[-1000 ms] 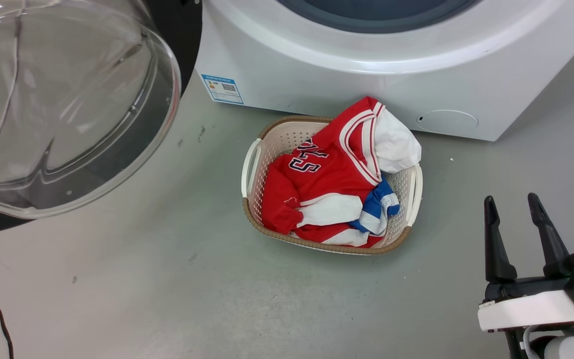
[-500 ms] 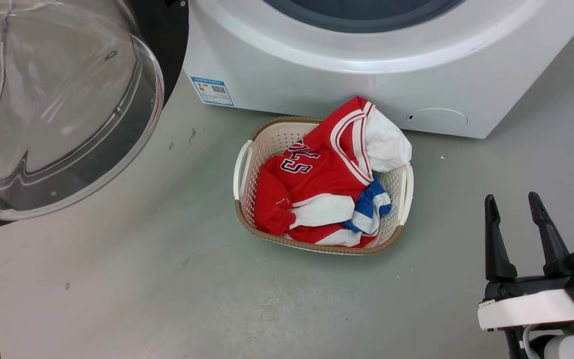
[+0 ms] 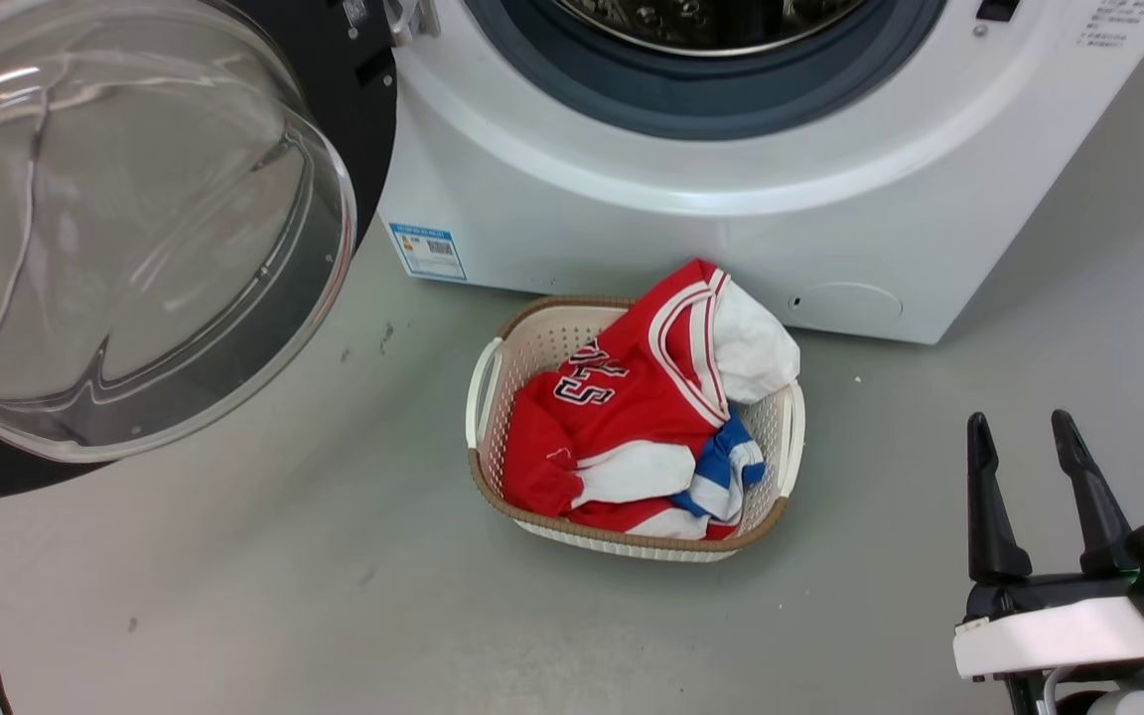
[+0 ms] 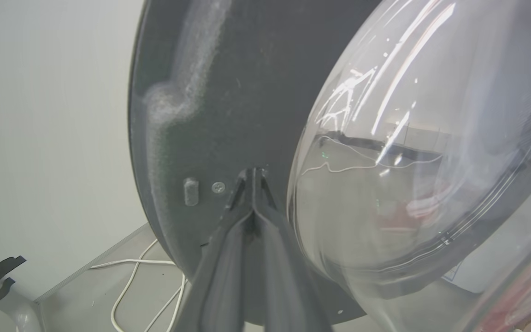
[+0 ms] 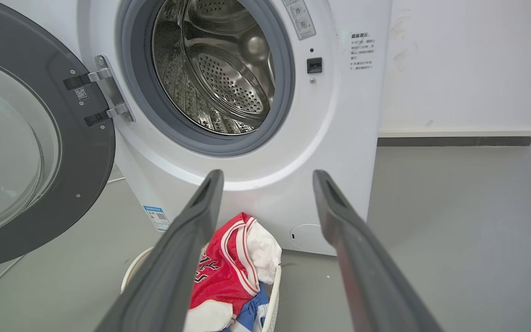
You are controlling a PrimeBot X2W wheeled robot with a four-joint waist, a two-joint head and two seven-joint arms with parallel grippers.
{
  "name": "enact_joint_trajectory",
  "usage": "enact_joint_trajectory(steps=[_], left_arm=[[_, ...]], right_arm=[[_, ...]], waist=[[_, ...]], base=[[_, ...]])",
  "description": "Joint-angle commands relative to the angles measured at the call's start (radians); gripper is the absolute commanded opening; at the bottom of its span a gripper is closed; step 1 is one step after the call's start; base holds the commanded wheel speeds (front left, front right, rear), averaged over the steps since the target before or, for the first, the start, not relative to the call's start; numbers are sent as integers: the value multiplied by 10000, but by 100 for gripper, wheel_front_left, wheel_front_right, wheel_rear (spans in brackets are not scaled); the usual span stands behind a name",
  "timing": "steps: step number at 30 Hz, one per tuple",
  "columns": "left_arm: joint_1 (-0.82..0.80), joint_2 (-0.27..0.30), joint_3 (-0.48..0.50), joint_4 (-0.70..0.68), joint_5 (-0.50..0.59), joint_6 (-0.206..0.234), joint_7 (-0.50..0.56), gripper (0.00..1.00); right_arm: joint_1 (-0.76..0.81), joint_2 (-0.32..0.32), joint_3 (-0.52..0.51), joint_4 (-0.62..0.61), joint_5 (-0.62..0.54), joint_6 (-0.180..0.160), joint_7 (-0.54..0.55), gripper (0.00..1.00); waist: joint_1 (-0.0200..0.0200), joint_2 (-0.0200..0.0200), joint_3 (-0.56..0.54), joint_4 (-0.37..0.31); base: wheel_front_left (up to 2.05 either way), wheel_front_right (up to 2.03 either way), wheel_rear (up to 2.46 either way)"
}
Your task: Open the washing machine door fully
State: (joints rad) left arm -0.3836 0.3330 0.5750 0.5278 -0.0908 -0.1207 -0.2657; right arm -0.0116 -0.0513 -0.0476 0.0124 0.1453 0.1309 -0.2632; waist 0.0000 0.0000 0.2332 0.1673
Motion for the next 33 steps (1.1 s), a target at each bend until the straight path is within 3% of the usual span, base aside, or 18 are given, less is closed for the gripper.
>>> enact_joint_trajectory(steps=[1,13,24,33], left_arm=[[266,-64,-65,-198,98,-35,23,0],[2189,-1249,-1349,-2984,414,-84,23,0],[3335,-2319,-3071,-4845,866,-70,23,0],[4195,-2730,-4223,-5612,704,225,23,0]], right_arm=[[109,25,-2,2,76,-3,-18,100],[850,22,-173,-232,314,-3,-20,100],[1198,22,-192,-436,201,-3,-18,100],[1401,22,-161,-684,235,-3,-20,100]], waist=[[0,0,-315,16],[0,0,-1794,-1],[0,0,-2249,-261],[0,0,-2311,-800]], base=[[0,0,0],[0,0,0],[0,0,0],[0,0,0]])
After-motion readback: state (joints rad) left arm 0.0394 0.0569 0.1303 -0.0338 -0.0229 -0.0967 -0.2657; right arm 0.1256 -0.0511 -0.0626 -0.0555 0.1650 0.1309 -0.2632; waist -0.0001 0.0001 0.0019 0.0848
